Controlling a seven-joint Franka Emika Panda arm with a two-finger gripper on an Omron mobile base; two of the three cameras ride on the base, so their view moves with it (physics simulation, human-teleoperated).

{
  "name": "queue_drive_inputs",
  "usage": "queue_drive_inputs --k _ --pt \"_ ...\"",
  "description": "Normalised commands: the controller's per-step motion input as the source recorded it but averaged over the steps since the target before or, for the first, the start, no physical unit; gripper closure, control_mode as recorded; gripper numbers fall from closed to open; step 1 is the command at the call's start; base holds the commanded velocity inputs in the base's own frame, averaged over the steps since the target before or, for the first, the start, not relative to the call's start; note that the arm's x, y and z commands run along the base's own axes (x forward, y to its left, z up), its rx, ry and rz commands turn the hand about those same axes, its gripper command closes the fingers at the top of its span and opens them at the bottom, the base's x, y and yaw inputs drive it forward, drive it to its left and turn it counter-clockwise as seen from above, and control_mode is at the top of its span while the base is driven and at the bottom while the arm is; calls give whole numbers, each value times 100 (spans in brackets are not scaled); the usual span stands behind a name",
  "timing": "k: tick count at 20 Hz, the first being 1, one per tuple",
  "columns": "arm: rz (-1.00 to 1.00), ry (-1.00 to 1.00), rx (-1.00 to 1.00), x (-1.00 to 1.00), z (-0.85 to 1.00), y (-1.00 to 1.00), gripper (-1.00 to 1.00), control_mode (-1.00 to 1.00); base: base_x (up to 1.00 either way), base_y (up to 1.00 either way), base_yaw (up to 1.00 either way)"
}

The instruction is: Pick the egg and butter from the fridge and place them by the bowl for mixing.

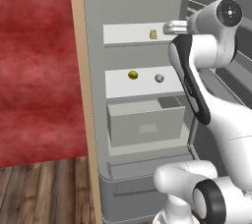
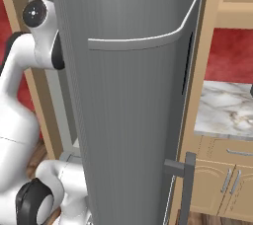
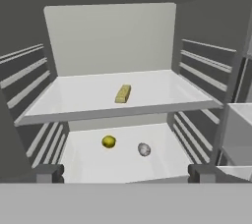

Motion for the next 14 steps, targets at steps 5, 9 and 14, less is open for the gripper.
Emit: queue_drive_inputs --k 5,9,14 --pt "0 4 0 42 -13 0 -100 -100 0 0 0" --pt "0 8 0 46 -20 0 -100 -100 0 0 0" --pt "0 8 -1 47 -16 -1 -100 -100 0 0 0"
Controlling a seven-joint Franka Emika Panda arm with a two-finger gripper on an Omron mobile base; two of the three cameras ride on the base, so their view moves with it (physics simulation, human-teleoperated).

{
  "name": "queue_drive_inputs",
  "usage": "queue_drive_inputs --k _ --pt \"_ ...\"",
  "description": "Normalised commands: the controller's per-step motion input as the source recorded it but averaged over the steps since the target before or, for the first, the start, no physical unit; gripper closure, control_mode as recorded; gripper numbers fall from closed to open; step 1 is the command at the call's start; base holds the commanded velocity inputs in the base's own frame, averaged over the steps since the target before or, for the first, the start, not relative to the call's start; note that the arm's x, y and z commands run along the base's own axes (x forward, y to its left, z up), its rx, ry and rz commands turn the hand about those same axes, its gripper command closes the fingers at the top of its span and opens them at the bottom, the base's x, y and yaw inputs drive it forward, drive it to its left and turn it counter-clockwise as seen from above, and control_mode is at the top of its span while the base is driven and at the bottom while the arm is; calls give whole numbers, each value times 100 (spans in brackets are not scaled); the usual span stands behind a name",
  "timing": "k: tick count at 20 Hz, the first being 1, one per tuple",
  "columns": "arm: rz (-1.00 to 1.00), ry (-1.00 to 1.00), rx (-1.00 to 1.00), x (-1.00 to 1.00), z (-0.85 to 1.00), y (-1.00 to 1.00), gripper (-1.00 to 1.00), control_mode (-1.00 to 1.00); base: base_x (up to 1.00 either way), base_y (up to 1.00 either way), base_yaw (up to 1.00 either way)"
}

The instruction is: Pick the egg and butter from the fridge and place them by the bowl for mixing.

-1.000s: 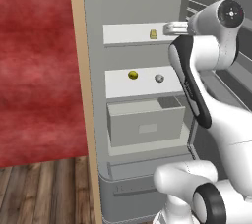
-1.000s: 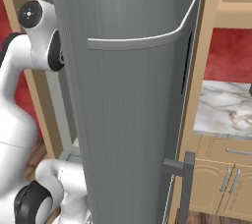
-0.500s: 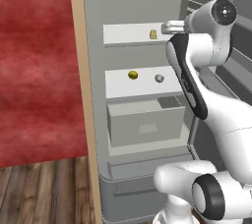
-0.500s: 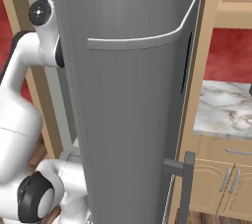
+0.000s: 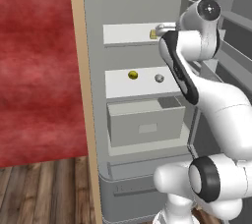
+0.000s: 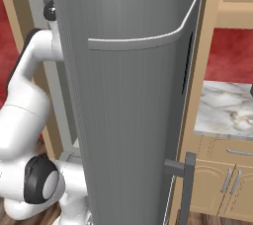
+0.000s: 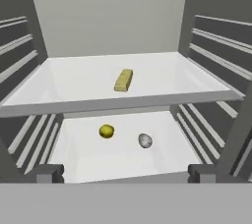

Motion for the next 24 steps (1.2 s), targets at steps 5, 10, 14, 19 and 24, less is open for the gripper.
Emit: queue_drive_inputs --k 5,10,14,19,24 --pt "0 7 0 44 -13 -3 -100 -100 0 0 0" --pt "0 2 0 42 -18 -1 -100 -100 0 0 0" --pt "0 0 0 41 -23 0 -100 -100 0 0 0" --pt "0 0 0 40 -12 -4 -100 -100 0 0 0" --pt "0 0 0 35 0 -13 -100 -100 0 0 0"
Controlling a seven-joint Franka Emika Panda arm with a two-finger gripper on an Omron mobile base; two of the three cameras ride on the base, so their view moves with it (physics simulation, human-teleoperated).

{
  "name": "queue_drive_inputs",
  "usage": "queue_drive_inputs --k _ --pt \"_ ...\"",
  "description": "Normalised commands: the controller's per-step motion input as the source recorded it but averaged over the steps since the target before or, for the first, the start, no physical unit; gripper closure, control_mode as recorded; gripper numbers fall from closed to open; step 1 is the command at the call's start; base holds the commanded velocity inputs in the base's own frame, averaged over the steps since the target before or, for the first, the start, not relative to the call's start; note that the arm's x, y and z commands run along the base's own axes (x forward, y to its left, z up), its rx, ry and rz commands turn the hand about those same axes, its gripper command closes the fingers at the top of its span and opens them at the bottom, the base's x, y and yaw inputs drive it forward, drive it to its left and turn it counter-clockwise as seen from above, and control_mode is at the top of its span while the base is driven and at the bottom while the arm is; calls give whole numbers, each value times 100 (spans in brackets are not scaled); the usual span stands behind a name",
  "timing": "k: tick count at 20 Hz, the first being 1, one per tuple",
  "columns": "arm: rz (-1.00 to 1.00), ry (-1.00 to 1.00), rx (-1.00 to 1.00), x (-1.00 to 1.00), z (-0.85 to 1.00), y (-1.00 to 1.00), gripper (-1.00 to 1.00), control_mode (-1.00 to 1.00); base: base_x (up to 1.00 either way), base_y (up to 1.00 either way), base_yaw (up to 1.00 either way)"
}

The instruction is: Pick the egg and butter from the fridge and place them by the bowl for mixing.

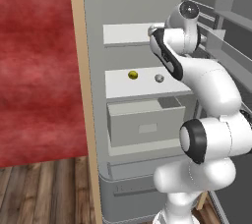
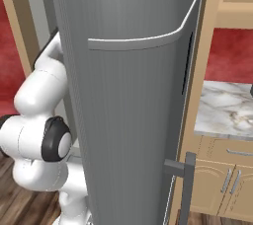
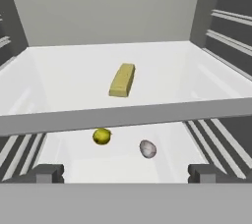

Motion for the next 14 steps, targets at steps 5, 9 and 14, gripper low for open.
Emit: queue_drive_inputs --k 5,9,14 --pt "0 1 0 41 -4 -12 -100 -100 0 0 0" --pt "0 4 0 48 -19 -7 -100 -100 0 0 0" --pt "0 1 0 47 -17 -5 -100 -100 0 0 0"
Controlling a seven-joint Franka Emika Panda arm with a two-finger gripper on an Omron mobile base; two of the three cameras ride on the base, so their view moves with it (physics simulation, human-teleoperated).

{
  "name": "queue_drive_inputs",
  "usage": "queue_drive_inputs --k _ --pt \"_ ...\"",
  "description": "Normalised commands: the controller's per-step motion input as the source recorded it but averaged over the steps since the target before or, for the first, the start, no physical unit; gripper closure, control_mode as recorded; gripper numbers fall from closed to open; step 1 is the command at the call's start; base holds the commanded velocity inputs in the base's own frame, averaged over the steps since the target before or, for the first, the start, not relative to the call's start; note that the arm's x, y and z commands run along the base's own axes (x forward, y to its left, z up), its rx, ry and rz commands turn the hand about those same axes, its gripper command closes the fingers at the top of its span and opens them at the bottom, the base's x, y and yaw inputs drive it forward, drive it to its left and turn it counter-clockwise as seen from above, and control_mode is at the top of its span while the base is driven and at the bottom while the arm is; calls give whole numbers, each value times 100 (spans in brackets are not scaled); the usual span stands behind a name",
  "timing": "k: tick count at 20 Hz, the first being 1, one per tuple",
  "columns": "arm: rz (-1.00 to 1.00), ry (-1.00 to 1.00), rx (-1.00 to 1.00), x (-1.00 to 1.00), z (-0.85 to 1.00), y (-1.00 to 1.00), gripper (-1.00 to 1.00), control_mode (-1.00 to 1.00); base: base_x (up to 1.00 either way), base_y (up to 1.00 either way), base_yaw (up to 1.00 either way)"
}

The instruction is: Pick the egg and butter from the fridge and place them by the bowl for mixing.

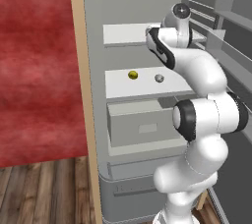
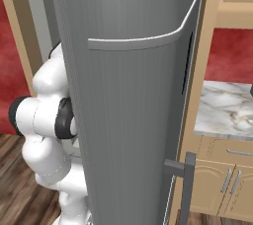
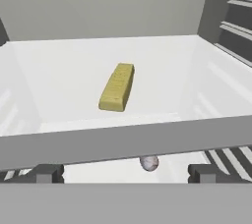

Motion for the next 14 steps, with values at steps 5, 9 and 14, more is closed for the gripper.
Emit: queue_drive_inputs --k 5,9,14 --pt "0 0 0 43 -4 -3 -100 -100 0 0 0" --pt "0 0 0 42 0 -1 -100 -100 0 0 0" --pt "0 2 0 42 -5 -1 -100 -100 0 0 0"
